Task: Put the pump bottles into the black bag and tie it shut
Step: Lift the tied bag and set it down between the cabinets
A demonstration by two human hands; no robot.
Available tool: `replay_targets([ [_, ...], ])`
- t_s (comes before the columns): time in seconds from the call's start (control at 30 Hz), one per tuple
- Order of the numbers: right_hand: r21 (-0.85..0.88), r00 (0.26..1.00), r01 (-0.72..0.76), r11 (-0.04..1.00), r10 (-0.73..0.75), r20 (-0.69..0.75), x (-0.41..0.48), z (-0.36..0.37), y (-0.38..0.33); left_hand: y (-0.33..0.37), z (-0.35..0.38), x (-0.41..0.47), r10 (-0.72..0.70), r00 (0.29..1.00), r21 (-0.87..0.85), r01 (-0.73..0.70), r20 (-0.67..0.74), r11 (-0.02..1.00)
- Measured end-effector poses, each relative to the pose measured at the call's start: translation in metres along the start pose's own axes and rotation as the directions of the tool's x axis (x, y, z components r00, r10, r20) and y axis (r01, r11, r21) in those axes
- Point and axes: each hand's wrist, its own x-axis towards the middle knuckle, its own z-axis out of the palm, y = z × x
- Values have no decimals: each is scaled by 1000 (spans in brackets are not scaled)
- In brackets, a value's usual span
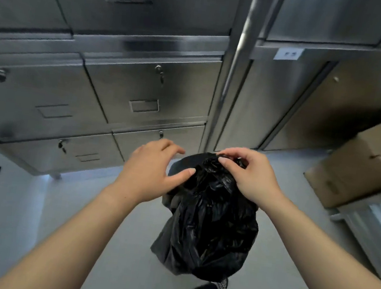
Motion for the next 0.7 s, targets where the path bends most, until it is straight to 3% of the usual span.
replay_targets([
  [0.33,13,979,12,1000,-9,-202,-2,-133,50,125,33,95,164,984,-26,-163,67,986],
  [0.7,-12,916,-69,998,59,-396,14,-256,130,239,94,213,318,931,-71,-310,180,948],
])
